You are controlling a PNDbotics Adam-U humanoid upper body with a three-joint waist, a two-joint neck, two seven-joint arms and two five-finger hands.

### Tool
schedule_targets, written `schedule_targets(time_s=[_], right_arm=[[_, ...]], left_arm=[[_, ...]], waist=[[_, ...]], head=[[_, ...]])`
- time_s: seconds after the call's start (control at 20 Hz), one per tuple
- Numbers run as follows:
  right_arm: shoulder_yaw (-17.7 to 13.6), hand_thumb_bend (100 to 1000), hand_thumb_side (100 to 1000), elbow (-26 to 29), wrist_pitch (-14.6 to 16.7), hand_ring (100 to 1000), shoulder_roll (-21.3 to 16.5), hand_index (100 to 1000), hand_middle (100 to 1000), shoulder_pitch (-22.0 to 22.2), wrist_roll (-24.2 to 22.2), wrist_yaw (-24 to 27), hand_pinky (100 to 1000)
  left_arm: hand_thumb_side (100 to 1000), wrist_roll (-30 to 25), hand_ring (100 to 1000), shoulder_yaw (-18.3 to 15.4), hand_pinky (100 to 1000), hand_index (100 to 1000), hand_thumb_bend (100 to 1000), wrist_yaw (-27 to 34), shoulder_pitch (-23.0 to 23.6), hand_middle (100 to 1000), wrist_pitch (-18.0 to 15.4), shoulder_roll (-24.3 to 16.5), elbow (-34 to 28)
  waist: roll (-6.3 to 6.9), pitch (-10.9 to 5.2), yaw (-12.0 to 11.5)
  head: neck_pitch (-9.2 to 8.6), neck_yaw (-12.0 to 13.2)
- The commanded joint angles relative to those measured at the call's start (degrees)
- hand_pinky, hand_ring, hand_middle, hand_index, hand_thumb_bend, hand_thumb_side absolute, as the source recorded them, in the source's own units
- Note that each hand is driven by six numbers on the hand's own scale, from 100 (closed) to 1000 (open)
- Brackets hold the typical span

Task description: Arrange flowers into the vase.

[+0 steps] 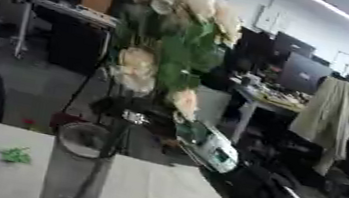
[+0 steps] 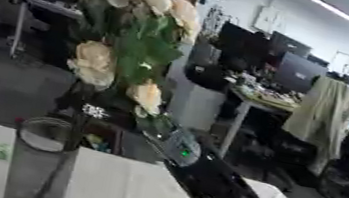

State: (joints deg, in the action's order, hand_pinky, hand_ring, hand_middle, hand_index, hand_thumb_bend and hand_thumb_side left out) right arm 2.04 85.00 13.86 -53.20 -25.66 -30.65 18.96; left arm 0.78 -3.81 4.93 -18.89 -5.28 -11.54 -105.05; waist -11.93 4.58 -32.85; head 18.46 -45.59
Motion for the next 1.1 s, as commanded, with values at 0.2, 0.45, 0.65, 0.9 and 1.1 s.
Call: schedule_targets(time_s=[0.2,0.45,0.65,0.9,1.1], right_arm=[[-1.5,100,933,0.8,-0.2,1000,-2.1,850,923,-0.3,-0.1,1.4,1000],[-1.3,100,929,3.9,0.9,1000,-1.9,858,929,0.1,0.1,0.5,1000],[-1.3,100,923,6.3,2.7,1000,-1.7,862,928,0.2,1.2,-0.6,1000],[-1.0,100,909,10.1,5.1,1000,-1.7,874,937,0.1,4.4,-2.4,1000],[-0.6,100,872,12.4,6.2,1000,-1.2,888,949,0.3,6.5,-5.6,1000]], left_arm=[[852,-0.3,641,-0.1,731,712,970,0.2,-0.8,619,-0.1,-0.4,-0.4],[853,-0.3,641,-0.2,731,712,969,0.2,-0.8,619,-0.1,-0.3,-0.5],[853,-0.3,641,-0.2,731,712,968,0.2,-0.8,618,-0.2,-0.3,-0.6],[853,-0.3,641,-0.2,731,712,968,0.2,-0.8,618,-0.2,-0.3,-0.6],[852,-0.3,641,-0.2,731,712,968,0.2,-0.8,618,-0.2,-0.2,-0.6]], waist=[[1.0,-0.48,0.6],[1.12,-0.4,1.0],[1.07,-0.38,1.2],[0.99,-0.3,1.3],[1.02,-0.1,1.4]], head=[[-0.45,0.0],[-0.44,0.1],[-0.64,0.0],[-0.67,0.0],[-0.69,0.0]])
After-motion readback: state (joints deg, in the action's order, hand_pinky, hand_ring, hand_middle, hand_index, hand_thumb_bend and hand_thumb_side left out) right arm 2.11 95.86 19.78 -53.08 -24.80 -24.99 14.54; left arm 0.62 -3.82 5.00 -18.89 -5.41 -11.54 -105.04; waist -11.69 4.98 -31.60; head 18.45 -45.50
